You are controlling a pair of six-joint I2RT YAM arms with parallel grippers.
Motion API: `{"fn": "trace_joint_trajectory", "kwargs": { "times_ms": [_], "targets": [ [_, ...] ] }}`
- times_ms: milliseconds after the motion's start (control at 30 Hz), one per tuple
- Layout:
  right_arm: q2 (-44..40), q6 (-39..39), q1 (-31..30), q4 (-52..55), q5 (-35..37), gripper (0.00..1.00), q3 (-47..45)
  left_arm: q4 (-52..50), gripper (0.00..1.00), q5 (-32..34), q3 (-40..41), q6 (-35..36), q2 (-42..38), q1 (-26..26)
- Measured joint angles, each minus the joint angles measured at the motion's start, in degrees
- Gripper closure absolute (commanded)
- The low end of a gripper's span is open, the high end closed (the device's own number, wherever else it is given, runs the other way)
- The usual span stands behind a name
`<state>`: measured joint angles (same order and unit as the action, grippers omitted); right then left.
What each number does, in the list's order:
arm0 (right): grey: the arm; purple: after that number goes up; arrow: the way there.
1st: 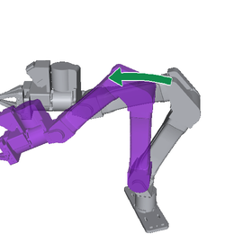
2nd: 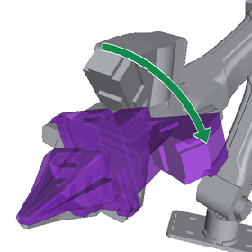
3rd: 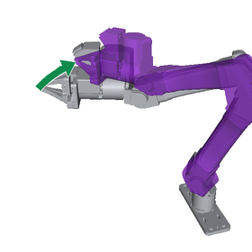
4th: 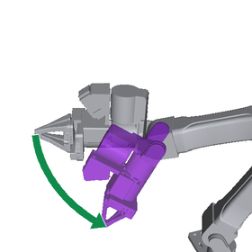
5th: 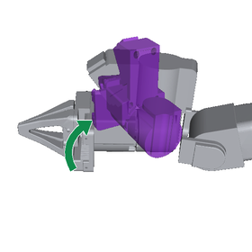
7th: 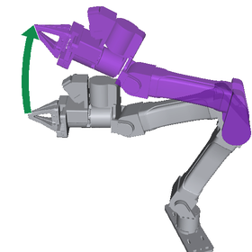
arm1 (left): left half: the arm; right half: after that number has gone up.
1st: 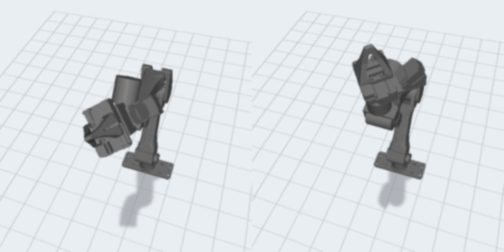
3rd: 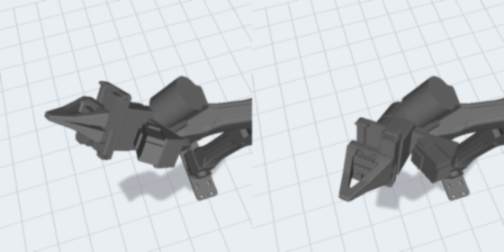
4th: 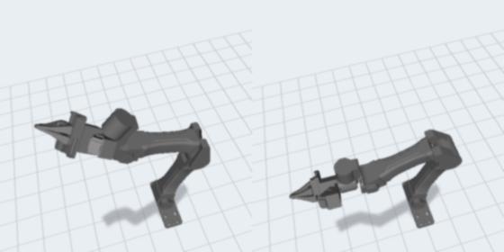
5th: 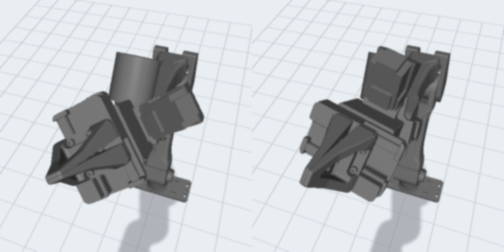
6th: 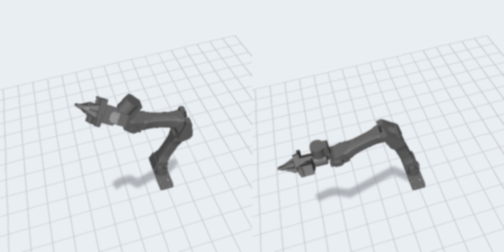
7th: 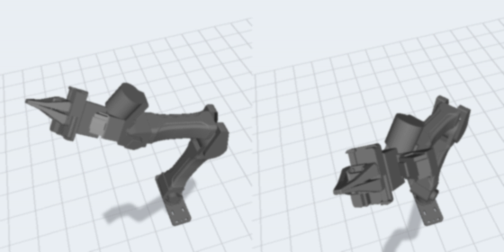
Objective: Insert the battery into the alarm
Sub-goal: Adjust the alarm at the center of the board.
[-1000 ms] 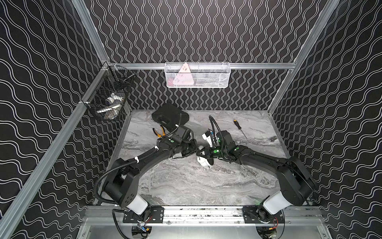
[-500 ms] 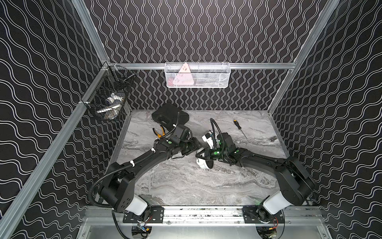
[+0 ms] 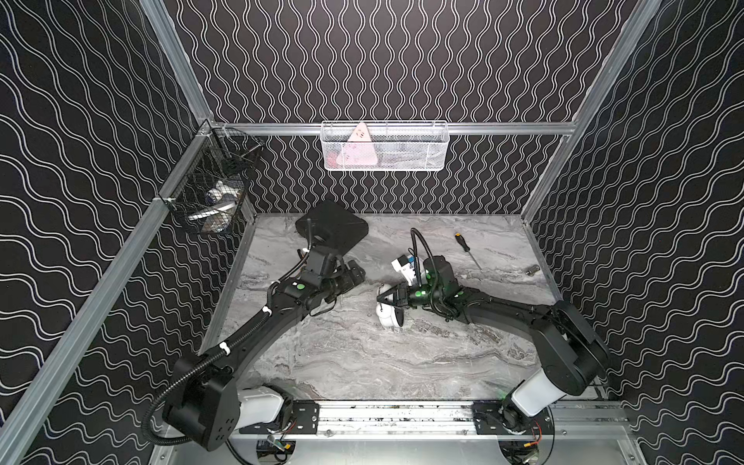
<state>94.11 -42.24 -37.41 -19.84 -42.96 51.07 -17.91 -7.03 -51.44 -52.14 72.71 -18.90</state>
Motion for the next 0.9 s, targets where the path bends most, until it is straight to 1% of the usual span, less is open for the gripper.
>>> {"fn": "trace_joint_trajectory", "kwargs": {
  "times_ms": [100, 300, 400, 533, 667, 800, 900],
  "targets": [
    [2.01, -1.64, -0.83, -2.10, -1.16, 1.00, 1.73, -0.26, 0.02, 0.72, 2.93, -0.15, -0.92, 2.38],
    [4.94, -7.15, -1.01, -11.34, -3.04, 1.00, 0.04, -1.40, 0.05, 0.13, 3.52, 3.54, 1.22, 2.69],
    [5.25, -9.66, -0.52, -16.50, -3.45, 1.00, -2.32, -1.99, 0.07, 0.20, 3.43, 5.60, 2.03, 1.79],
    [5.09, -11.52, 0.26, -21.59, -3.61, 1.00, -5.27, -2.89, 0.08, 0.55, 2.03, 7.26, 3.93, -1.07],
    [3.61, -12.55, 1.31, -22.88, -2.91, 1.00, -7.67, -2.80, 0.13, 1.42, 0.76, 8.55, 5.73, -3.45],
    [2.12, -12.17, 1.95, -21.86, -2.29, 1.00, -9.05, -1.22, 0.27, 1.05, 0.26, 8.52, 7.72, -4.28],
    [1.79, -12.24, 2.49, -21.55, -2.12, 1.00, -9.55, 0.26, 0.29, 0.76, -0.02, 8.52, 8.85, -4.83]
  ]
}}
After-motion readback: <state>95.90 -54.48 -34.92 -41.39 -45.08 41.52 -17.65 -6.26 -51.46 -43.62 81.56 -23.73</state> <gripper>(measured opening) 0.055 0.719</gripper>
